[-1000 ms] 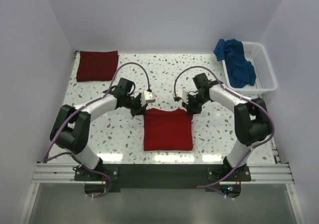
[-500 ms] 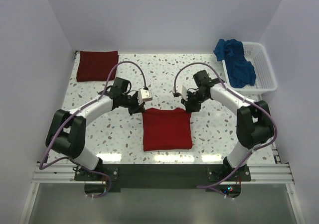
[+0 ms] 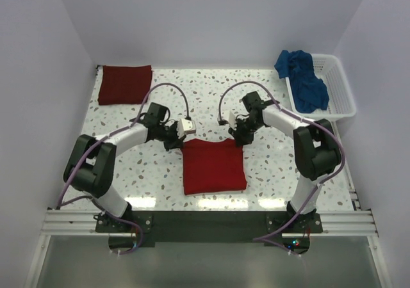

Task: Fold and stack the t-shirts
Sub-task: Fold the tshirt

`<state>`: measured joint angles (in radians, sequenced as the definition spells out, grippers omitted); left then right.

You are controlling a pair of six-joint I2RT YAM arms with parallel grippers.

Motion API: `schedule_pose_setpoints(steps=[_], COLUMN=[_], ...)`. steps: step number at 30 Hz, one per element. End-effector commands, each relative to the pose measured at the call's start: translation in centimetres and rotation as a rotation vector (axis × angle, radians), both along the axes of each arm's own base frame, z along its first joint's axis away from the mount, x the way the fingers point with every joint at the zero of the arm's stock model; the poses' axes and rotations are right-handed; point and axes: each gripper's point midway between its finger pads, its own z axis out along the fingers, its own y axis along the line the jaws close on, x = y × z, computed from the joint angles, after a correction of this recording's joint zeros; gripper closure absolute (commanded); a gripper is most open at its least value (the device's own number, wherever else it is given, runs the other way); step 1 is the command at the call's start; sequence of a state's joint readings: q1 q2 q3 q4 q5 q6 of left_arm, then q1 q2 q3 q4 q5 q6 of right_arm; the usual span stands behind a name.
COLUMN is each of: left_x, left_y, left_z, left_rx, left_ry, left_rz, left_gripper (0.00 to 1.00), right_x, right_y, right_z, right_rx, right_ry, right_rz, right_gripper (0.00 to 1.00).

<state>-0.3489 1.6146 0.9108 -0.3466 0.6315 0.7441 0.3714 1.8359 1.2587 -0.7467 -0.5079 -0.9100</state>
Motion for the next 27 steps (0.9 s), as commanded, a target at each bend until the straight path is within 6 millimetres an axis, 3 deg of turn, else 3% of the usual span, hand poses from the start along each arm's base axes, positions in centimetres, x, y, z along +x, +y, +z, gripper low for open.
schedule_pose_setpoints(steps=[1,5,7,12,13,14,16,20,21,22,24,27], left_x=[2.6,1.8,1.3,-0.5,-0.7,-1.0,-1.4,-1.3,-1.0,-0.9,-0.6,-0.1], left_y=[0.4,0.7,0.9,0.5,0.4,0.0,-0.4,-2.7,-3.2,-3.8,-5.8,-8.5], left_z=[-0.2,-2.1,-2.4,-0.2,0.3,1.5,2.7,6.3,6.8,7.0,7.4,7.3], left_rx=[0.028,0.049,0.052,0.005,-0.007,-0.036,-0.067,-0.164,-0.172,-0.175,-0.174,-0.173], left_ry=[-0.052,-0.005,0.002,-0.046,-0.06,-0.098,-0.129,-0.248,-0.273,-0.289,-0.324,-0.329], left_rz=[0.027,0.019,0.012,-0.075,-0.092,-0.129,-0.167,-0.279,-0.299,-0.324,-0.401,-0.465], left_gripper=[0.89,0.88,0.89,0.88,0.86,0.77,0.67,0.54,0.54,0.54,0.54,0.54], right_x=[0.6,0.2,-0.6,-4.4,-4.8,-5.3,-6.0,-3.4,-1.9,-0.8,1.2,3.3], right_y=[-0.7,-0.6,-0.5,-0.3,-0.2,0.3,0.5,1.2,2.1,1.9,2.9,4.3], right_z=[-1.0,-1.8,-1.8,-0.6,-0.2,0.5,1.6,4.2,5.9,5.2,6.5,5.6], right_rx=[-0.041,-0.041,-0.035,-0.015,-0.003,0.026,0.04,0.134,0.192,0.202,0.248,0.287], right_ry=[-0.015,0.023,0.051,0.126,0.13,0.139,0.192,0.286,0.311,0.366,0.419,0.489], right_rz=[-0.001,-0.024,-0.025,0.008,0.012,0.014,-0.007,-0.147,-0.212,-0.27,-0.348,-0.448], right_gripper=[0.95,0.95,1.0,1.0,0.98,0.89,0.63,0.6,0.6,0.6,0.64,0.7])
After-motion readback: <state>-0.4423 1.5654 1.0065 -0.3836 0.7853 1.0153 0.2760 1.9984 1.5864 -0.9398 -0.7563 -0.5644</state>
